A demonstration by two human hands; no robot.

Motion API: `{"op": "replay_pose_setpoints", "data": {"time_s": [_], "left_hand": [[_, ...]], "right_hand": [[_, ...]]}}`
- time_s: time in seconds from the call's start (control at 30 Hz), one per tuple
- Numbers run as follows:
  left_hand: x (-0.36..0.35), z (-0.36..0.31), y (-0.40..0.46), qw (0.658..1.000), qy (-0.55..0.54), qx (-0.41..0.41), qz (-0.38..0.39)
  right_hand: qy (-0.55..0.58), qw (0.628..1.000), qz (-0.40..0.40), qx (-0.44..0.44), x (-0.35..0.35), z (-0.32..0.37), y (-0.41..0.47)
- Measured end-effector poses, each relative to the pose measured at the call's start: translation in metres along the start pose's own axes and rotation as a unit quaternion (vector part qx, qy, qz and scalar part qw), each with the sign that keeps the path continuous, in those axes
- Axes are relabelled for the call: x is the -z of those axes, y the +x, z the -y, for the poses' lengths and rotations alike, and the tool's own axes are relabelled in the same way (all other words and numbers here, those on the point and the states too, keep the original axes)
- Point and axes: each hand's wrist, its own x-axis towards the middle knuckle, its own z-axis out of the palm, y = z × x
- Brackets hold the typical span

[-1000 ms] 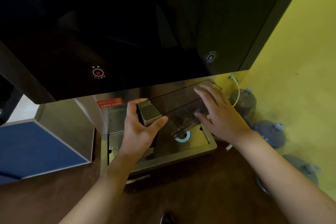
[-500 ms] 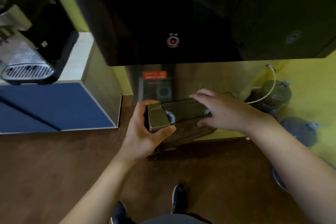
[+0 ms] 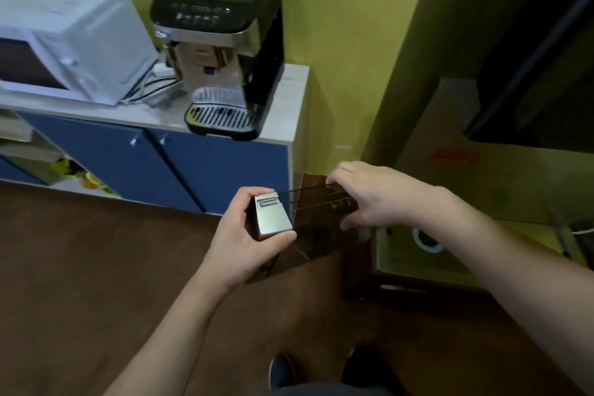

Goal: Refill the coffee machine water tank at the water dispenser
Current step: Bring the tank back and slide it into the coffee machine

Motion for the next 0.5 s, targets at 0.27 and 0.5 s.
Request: {"op": "replay_pose_setpoints", "data": {"time_s": [0.27,0.5], "left_hand": [[0.081,0.034,0.068,0.998,0.054,0.016,0.025],[0.090,0.054,0.172,0.995,0.086,0.021,0.038]], "right_hand": [[-0.071,0.996,0.013,0.054,0.044,0.000,0.137],[-0.088,0.995,0.016,0.033,0.072,-0.055,0.217]]}}
